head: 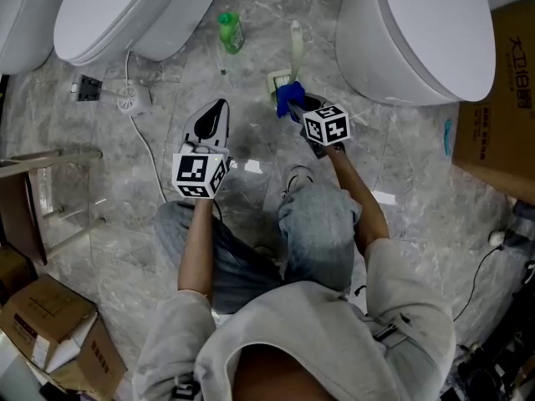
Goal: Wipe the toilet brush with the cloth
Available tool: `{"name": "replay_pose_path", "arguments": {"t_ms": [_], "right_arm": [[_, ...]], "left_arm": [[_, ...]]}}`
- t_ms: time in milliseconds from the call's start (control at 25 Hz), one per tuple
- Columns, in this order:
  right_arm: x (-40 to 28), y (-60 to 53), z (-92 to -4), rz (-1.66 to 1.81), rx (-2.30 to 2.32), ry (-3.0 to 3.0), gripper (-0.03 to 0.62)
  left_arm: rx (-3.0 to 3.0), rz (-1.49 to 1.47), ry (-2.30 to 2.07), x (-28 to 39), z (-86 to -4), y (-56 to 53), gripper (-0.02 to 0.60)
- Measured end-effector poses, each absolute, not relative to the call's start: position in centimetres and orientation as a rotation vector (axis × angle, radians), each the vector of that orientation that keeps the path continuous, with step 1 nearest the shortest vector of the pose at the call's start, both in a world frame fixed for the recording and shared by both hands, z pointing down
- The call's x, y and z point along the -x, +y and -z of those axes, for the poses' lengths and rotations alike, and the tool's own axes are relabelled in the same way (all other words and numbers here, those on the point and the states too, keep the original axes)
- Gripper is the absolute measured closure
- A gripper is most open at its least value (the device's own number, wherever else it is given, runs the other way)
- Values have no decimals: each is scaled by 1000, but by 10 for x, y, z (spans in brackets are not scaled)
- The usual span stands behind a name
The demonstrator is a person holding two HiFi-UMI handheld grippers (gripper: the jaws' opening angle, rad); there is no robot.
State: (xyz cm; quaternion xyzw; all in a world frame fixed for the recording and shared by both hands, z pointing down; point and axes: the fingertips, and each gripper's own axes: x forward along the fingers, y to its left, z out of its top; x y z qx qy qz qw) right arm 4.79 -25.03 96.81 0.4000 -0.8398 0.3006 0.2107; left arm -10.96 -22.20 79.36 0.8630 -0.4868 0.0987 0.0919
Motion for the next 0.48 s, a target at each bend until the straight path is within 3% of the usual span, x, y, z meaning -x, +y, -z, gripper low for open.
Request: {"name": "replay_pose_path", "arguments": {"t_ms": [480], "right_arm": [[-43,-237,-966,-887,-1116,-2301,488]], "left_arm": [[-2565,-280,-1445,111,-792,-220,563]]}}
